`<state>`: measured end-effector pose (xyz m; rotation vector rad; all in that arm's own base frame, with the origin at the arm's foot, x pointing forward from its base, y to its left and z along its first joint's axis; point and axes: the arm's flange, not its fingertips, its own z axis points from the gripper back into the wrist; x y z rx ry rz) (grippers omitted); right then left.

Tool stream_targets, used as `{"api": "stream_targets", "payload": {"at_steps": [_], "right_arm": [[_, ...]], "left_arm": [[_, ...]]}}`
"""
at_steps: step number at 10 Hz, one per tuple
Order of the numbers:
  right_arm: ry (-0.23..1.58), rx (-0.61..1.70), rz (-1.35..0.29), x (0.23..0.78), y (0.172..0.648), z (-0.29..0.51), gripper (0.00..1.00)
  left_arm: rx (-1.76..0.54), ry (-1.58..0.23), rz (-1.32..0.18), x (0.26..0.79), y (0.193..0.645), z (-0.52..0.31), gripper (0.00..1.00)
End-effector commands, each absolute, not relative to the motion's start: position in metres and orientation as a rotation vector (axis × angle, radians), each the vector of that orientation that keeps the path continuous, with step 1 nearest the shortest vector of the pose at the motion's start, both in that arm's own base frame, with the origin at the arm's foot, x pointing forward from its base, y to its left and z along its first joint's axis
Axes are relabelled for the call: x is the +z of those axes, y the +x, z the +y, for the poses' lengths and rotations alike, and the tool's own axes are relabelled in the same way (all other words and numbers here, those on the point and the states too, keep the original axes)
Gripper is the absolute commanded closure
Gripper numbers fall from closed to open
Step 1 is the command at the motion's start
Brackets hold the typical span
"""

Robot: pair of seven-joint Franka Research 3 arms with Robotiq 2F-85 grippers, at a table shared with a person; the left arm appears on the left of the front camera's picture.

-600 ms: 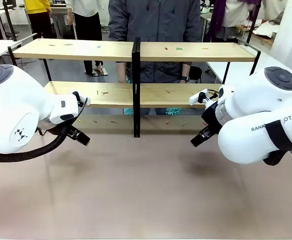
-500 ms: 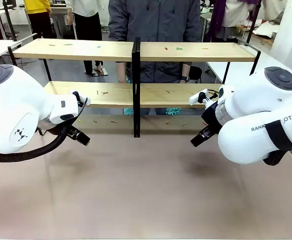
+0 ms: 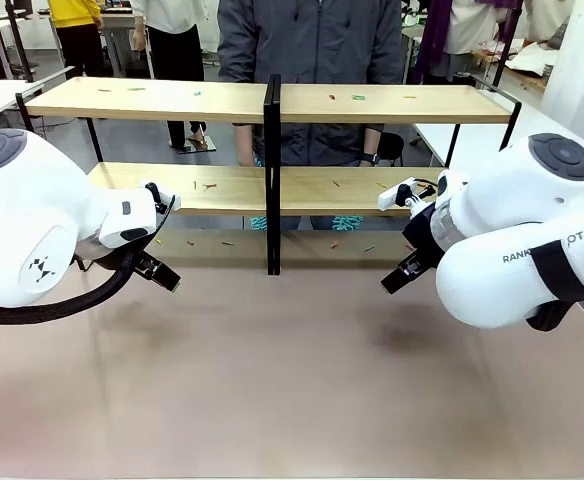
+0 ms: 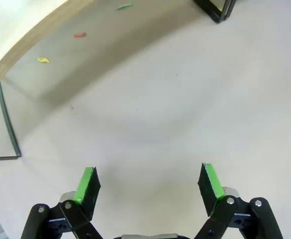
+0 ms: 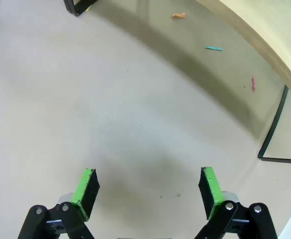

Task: Clean the shelves.
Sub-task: Pick up the Duster when the human hands it over.

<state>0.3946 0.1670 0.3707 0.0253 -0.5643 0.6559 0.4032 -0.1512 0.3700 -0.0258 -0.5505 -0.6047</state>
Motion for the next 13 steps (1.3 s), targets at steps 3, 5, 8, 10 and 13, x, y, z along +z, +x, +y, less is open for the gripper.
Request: {"api": "stream_targets", "payload": {"at_steps": [3, 5, 8, 10, 13], "right_arm": [[0.026, 0.655, -0.564, 0.371, 0.395, 0.167, 0.00], [0.025, 0.656, -0.564, 0.371, 0.395, 0.167, 0.00], [-0.131, 0.671, -0.853, 0.537, 0.272, 0.126, 0.00], [-0.117, 0.676, -0.919, 0.591, 0.200, 0.096, 0.00], [-0.116, 0.671, -0.911, 0.596, 0.297, 0.135, 0.00]], "left_arm": [[-0.605, -0.026, -0.551, 0.370, 0.403, -0.151, 0.00], [-0.605, -0.026, -0.551, 0.370, 0.403, -0.151, 0.00], [-0.710, -0.051, -0.870, 0.485, 0.280, -0.122, 0.00], [-0.794, -0.039, -0.994, 0.516, 0.188, -0.076, 0.00], [-0.748, -0.042, -1.030, 0.606, 0.302, -0.138, 0.00]]}}
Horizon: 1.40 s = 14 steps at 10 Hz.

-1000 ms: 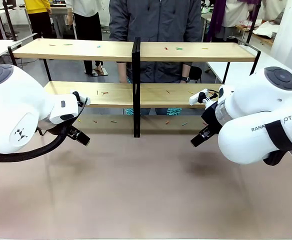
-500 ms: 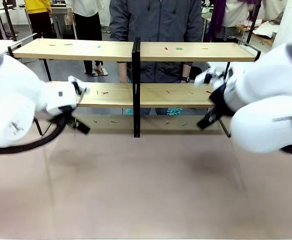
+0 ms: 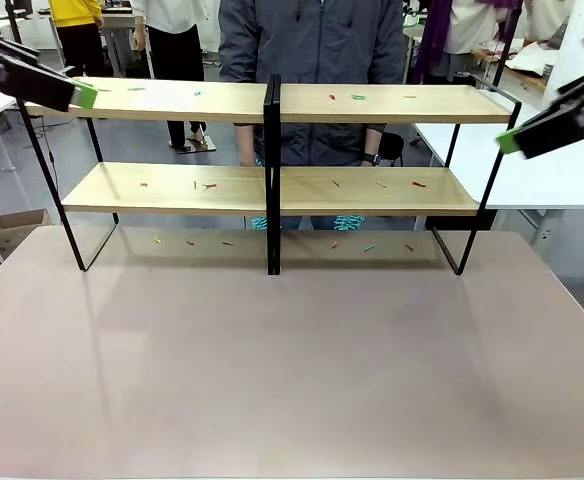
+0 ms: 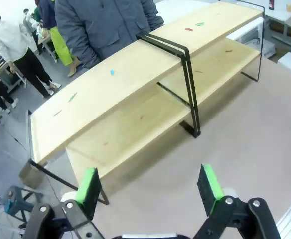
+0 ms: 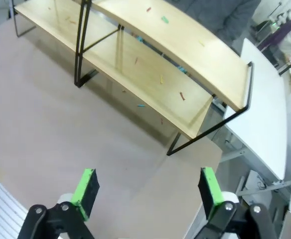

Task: Clean the shelves.
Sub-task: Pick up the Duster when the human hands it over.

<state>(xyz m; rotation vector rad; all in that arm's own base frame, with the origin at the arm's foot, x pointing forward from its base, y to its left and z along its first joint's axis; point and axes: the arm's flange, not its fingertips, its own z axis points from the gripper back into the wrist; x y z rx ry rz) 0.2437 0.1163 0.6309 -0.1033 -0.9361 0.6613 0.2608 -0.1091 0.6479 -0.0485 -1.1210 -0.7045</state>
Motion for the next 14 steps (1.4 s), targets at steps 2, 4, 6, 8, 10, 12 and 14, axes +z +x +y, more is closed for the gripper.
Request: {"api": "stream_targets", "payload": {"at_steps": [2, 4, 6, 8, 10, 12, 14], "right_arm": [[-0.103, 0.691, -0.937, 0.627, 0.242, 0.112, 0.00], [-0.057, 0.619, -0.893, 0.627, 0.254, 0.109, 0.00], [-0.077, 0.582, -0.897, 0.628, 0.260, 0.108, 0.00], [-0.067, 0.584, -0.908, 0.628, 0.263, 0.110, 0.00], [-0.063, 0.595, -0.917, 0.627, 0.263, 0.111, 0.00], [-0.058, 0.601, -0.923, 0.625, 0.265, 0.111, 0.00], [-0.048, 0.603, -0.932, 0.625, 0.266, 0.111, 0.00]], "left_arm": [[-0.705, -0.049, -1.121, 0.648, 0.261, -0.109, 0.00], [-0.690, -0.210, -0.993, 0.653, 0.273, -0.111, 0.00], [-0.621, -0.274, -0.959, 0.660, 0.277, -0.111, 0.00], [-0.627, -0.282, -0.977, 0.663, 0.280, -0.121, 0.00], [-0.515, -0.345, -1.004, 0.664, 0.280, -0.120, 0.00], [-0.462, -0.348, -0.997, 0.661, 0.277, -0.120, 0.00], [-0.442, -0.320, -0.965, 0.658, 0.276, -0.121, 0.00]]}}
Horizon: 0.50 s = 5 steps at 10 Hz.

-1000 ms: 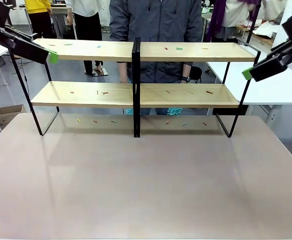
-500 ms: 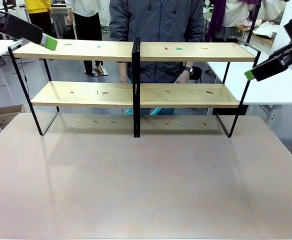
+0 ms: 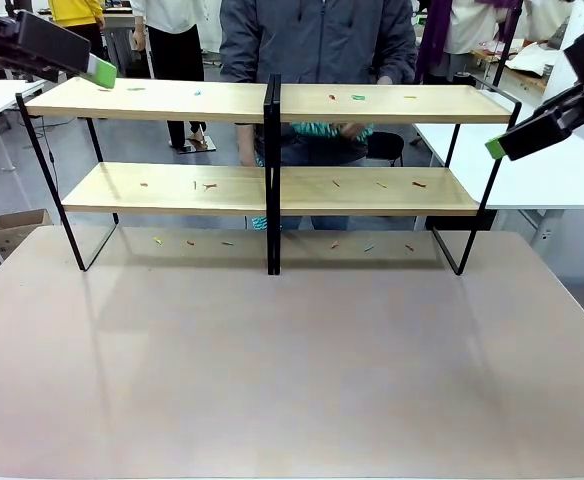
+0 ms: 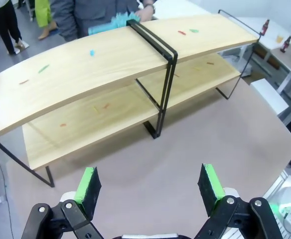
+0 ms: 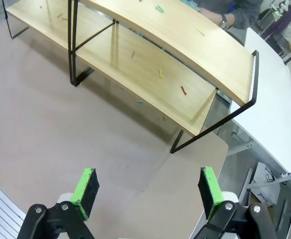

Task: Clean the shelves.
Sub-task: Pick up the Duster when the human hands it over.

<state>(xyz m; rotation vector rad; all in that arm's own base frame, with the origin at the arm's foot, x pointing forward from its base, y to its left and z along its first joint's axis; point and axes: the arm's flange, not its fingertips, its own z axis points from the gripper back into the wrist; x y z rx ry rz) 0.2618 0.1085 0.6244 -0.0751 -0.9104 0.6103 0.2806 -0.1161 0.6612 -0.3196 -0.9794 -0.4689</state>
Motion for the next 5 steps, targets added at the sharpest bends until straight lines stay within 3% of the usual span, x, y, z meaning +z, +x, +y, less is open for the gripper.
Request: {"api": "stream_targets", "payload": {"at_steps": [1, 5], "right_arm": [[-0.037, 0.603, -0.936, 0.626, 0.264, 0.113, 0.00], [0.035, 0.591, -0.956, 0.624, 0.231, 0.120, 0.00]], "left_arm": [[-0.428, -0.312, -0.963, 0.657, 0.275, -0.121, 0.00], [-0.470, -0.273, -0.971, 0.646, 0.258, -0.120, 0.00]]}}
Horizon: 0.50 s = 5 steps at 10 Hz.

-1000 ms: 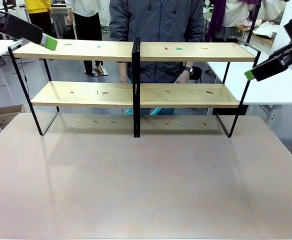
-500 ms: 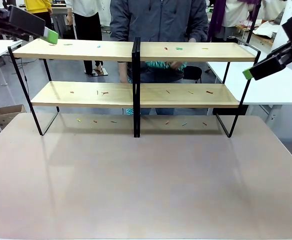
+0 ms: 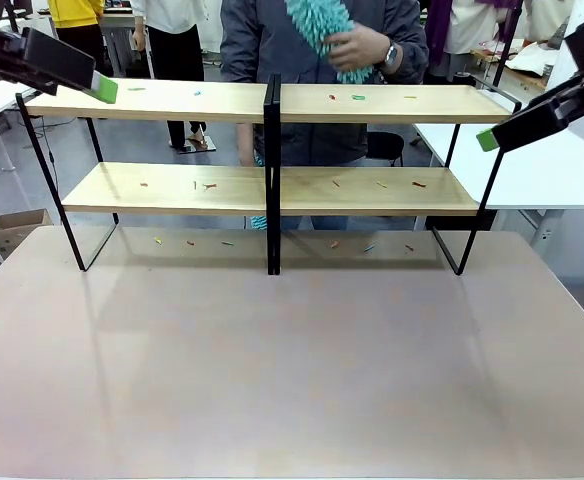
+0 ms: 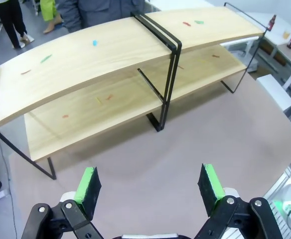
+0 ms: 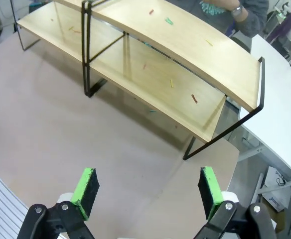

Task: Clean the shelves.
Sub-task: Pick up the Duster when the human hands it over.

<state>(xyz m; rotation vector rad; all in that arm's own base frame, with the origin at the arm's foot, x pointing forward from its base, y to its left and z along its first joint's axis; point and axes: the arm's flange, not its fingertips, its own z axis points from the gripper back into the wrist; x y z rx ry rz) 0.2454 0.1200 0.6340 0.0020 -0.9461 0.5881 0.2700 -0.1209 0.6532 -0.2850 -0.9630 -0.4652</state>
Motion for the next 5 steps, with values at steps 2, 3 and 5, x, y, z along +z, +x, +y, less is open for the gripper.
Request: {"api": "stream_targets", "payload": {"at_steps": [2, 3, 5], "right_arm": [[0.048, 0.617, -0.951, 0.622, 0.222, 0.122, 0.00], [0.048, 0.616, -0.951, 0.623, 0.219, 0.127, 0.00], [0.076, 0.569, -0.950, 0.624, 0.212, 0.137, 0.00]], "left_arm": [[-0.490, -0.268, -0.993, 0.634, 0.237, -0.121, 0.00], [-0.473, -0.263, -1.018, 0.634, 0.232, -0.119, 0.00], [-0.472, -0.268, -1.005, 0.633, 0.235, -0.117, 0.00]]}}
